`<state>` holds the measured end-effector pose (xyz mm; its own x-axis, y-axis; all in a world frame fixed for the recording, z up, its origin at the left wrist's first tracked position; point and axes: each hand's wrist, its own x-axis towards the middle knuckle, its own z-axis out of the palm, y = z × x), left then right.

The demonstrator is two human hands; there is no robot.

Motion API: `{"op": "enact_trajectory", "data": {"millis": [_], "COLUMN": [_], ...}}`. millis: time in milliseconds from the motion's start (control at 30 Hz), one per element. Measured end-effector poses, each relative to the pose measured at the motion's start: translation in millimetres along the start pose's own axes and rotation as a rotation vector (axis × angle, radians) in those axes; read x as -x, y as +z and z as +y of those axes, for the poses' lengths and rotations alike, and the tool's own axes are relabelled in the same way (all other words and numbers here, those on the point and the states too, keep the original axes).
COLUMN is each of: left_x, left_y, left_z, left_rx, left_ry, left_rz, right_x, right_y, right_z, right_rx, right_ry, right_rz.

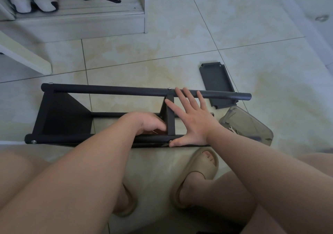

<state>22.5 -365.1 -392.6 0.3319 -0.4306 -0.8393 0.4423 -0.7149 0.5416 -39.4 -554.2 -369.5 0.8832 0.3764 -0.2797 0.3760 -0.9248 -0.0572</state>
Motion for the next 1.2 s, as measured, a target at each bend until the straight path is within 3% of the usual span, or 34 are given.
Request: {"op": "enact_trajectory", "data": {"millis": [333, 533, 1200], "left_x": [1.0, -3.4, 1.5], "left_y": [-1.6, 0.2, -0.2], "left_z": [-0.7, -0.2, 1.6], "left_rx": [0.063, -0.043, 0.027], "left_ry": [-0.026, -0.014, -0.058], "left_rz": [-0.076, -0.017, -0.055], "right_x": [0.0, -0.1, 0.3], "right_y": [1.4, 2.9, 2.3], "right_z": [0.8, 0.8, 0.7], "right_rx": [0.013, 0.015, 0.025], "right_ry": [-0.004, -0.007, -0.005], "right_rz": [0.016, 0.023, 0.021]}}
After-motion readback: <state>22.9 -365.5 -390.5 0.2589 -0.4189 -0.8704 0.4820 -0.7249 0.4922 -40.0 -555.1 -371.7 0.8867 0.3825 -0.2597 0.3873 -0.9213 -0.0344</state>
